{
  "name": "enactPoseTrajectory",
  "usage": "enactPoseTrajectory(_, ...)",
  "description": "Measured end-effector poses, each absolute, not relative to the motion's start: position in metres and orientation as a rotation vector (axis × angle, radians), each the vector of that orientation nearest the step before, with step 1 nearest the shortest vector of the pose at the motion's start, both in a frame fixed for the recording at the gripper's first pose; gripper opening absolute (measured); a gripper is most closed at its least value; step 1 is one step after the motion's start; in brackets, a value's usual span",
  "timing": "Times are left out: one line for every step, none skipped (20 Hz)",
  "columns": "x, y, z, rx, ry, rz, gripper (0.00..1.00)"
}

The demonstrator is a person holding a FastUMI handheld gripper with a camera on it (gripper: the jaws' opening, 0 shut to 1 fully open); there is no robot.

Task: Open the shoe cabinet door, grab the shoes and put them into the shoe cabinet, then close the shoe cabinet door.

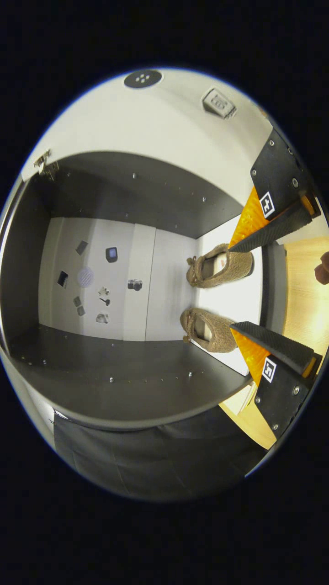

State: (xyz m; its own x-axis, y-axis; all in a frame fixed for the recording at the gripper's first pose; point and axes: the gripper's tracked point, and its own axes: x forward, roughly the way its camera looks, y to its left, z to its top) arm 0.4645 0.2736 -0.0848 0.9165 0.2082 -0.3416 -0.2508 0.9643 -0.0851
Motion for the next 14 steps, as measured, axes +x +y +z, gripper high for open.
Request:
enactPoseTrajectory(0.451,0.268,-0.082,-0.12,0.333,0.238,0.95)
enactPoseTrajectory(0.439,0.263,-0.079,-0.114,0.325,0.238,0.95)
enactPoseTrajectory(0.427,0.258,-0.076,-0.11,0.318,0.238,0.95)
enactPoseTrajectory(0.416,0.25,-0.074,-0.11,0.309,0.236,0.95)
enactPoseTrajectory(0.405,0.245,-0.072,-0.109,0.302,0.238,0.95)
enactPoseTrajectory(0.392,0.24,-0.069,-0.099,0.291,0.247,0.95)
enactPoseTrajectory(0.379,0.236,-0.065,-0.09,0.278,0.261,0.95)
enactPoseTrajectory(0.365,0.231,-0.061,-0.083,0.262,0.279,0.95)
enactPoseTrajectory(0.353,0.222,-0.059,-0.077,0.254,0.29,0.95)
enactPoseTrajectory(0.338,0.21,-0.058,-0.07,0.257,0.298,0.95)
enactPoseTrajectory(0.323,0.199,-0.057,-0.054,0.257,0.306,0.95)
enactPoseTrajectory(0.31,0.188,-0.054,-0.032,0.248,0.317,0.95)
enactPoseTrajectory(0.3,0.174,-0.052,-0.013,0.239,0.327,0.95)
enactPoseTrajectory(0.289,0.161,-0.05,0.003,0.231,0.338,0.95)
